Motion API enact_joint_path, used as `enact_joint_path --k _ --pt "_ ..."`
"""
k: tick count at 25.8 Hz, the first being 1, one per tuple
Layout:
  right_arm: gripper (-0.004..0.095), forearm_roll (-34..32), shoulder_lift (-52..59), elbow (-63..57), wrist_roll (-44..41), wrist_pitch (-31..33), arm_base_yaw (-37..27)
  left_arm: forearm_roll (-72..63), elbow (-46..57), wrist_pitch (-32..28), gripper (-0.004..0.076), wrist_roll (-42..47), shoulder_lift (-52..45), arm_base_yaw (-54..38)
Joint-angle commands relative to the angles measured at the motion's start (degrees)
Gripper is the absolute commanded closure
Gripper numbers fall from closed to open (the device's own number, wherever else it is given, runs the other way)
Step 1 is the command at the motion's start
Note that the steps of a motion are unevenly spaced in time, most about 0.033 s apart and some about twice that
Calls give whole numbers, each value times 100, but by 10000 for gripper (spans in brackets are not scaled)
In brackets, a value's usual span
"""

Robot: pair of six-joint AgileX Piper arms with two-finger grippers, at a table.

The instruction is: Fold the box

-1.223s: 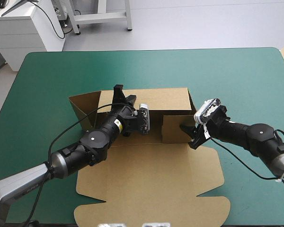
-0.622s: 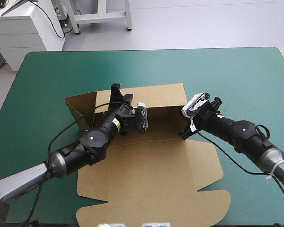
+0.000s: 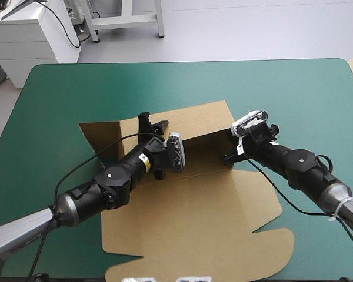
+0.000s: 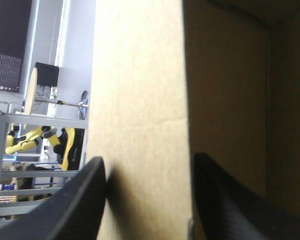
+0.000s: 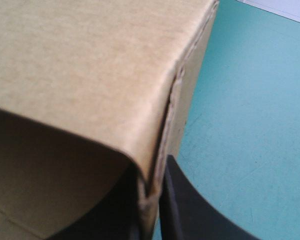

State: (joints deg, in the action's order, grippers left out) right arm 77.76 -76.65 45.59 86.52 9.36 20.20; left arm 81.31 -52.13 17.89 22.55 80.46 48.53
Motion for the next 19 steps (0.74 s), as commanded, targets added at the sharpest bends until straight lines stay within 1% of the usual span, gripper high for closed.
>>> enact_joint_path --k 1,4,7,11,14,15,16,17,18,19 --pt "927 -112 185 231 85 357 63 -250 -85 -160 293 125 -388 358" --pt "927 -137 185 231 8 230 63 -263 -85 216 293 125 -634 792" --pt "927 -137 185 231 -28 102 63 -508 -85 417 293 59 -858 1239" --pt "927 -137 185 231 -39 64 63 -1272 -95 744 293 -545 -1037 1761" --pt "927 -137 185 231 -39 64 63 -2247 -188 1211 293 -1503 -1051 2020" --pt "927 -137 185 231 -39 64 63 -3127 -330 1454 294 -2255 -1051 2122" --pt "927 -137 185 231 -39 64 63 -3661 -454 1559 295 -2583 -1051 2132" --pt "927 -137 185 231 -39 64 63 -4647 -780 1810 295 -3283 -1051 2132" --pt "927 -137 185 231 -39 64 63 -4983 -976 1942 295 -3546 -1051 2119" --pt "927 -137 185 231 -39 64 63 -5675 -1427 2266 295 -4052 -1051 2112"
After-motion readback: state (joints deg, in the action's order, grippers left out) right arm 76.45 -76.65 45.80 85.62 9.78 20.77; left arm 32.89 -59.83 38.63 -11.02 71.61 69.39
